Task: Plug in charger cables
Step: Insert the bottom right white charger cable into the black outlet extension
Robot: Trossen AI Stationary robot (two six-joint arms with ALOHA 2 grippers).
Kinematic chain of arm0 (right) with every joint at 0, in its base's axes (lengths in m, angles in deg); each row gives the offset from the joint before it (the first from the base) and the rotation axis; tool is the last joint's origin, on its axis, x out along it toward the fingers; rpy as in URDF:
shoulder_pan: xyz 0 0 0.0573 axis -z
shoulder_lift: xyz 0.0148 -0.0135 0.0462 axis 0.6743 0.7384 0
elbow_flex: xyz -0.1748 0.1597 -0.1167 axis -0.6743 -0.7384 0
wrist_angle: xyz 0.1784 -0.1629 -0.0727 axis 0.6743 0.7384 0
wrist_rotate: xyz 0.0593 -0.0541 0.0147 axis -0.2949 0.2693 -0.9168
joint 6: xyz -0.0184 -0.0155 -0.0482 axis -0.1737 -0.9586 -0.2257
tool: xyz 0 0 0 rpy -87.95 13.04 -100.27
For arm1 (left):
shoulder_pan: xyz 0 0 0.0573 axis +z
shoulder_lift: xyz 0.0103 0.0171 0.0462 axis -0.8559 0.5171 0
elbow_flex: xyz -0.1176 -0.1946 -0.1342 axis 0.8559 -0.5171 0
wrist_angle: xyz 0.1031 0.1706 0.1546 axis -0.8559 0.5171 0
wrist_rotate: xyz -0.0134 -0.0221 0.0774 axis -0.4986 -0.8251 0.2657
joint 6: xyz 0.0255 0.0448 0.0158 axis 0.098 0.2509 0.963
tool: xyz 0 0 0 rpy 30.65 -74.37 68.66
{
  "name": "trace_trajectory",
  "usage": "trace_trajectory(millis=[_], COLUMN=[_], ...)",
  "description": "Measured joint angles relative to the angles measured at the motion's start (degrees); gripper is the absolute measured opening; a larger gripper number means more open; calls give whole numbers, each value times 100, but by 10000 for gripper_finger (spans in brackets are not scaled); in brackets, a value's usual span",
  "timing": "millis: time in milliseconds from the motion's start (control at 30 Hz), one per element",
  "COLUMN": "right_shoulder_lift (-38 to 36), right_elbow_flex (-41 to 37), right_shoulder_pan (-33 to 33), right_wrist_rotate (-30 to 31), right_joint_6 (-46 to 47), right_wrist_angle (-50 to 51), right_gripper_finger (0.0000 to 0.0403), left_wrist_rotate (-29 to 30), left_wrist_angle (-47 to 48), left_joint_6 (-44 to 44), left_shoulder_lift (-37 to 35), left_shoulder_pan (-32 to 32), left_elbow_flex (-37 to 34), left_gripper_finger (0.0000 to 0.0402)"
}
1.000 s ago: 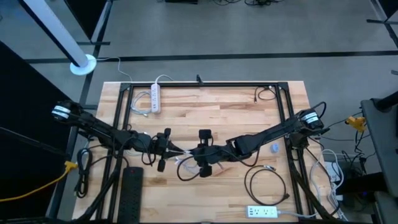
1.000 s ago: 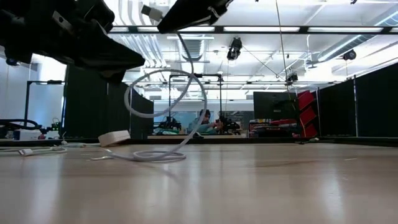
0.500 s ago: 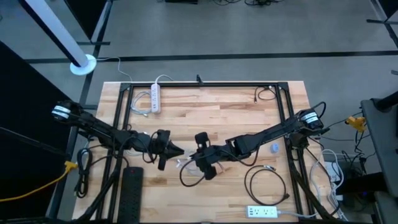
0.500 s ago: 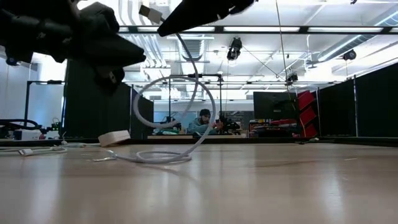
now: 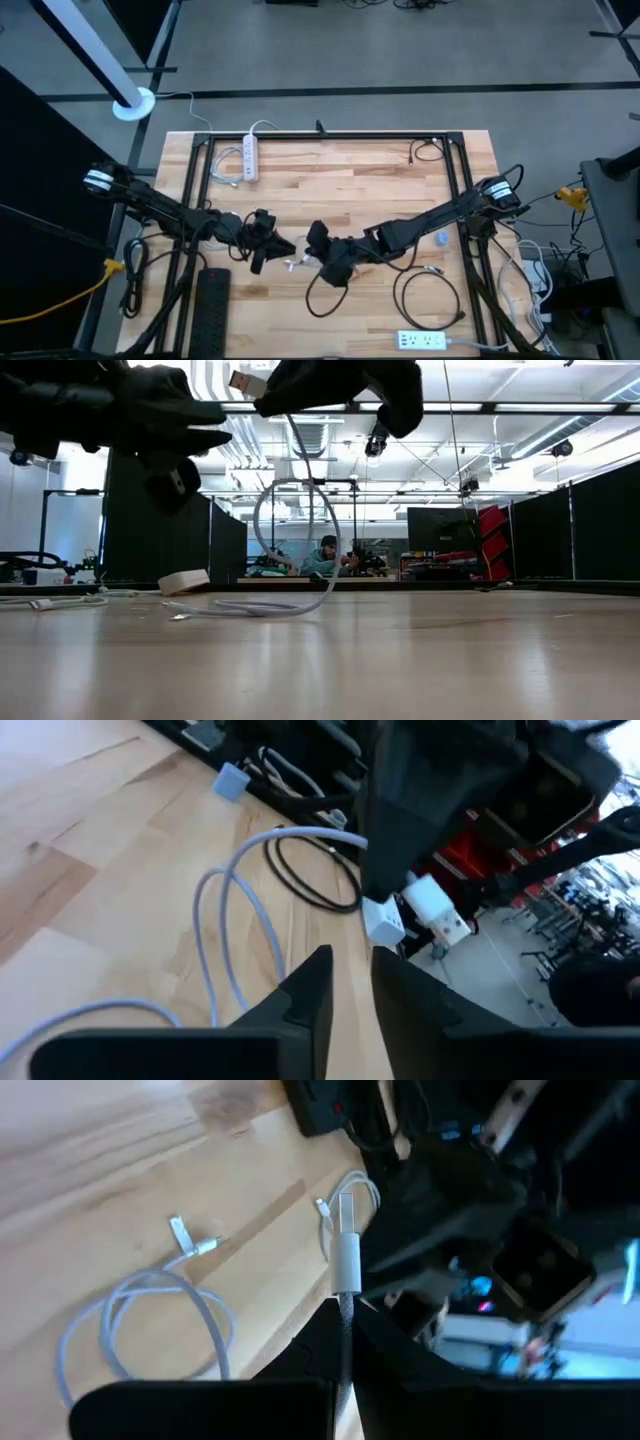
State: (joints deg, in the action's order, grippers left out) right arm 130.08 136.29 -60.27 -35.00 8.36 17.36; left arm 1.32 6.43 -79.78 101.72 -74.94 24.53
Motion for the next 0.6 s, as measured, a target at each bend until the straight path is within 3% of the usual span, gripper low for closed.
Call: trace_trajectory(millis=[400,600], right_shoulder_lift=[0,6], right_elbow_flex=[-4,-4], right_shoulder_pan=[11,26], right_wrist_rotate=[52,60], right_joint_6=[-1952,-2415], right_wrist_angle=[-630,-708], right_gripper_finger=[2,2], left_wrist_rotate=[-714,-964], left_wrist_angle=[-199,-599], left_joint_6=[-455,-462], left_shoulder_lift=[11,10], left_shoulder_pan=[0,0], left_elbow_flex=[0,0], left_gripper_finger=[247,304])
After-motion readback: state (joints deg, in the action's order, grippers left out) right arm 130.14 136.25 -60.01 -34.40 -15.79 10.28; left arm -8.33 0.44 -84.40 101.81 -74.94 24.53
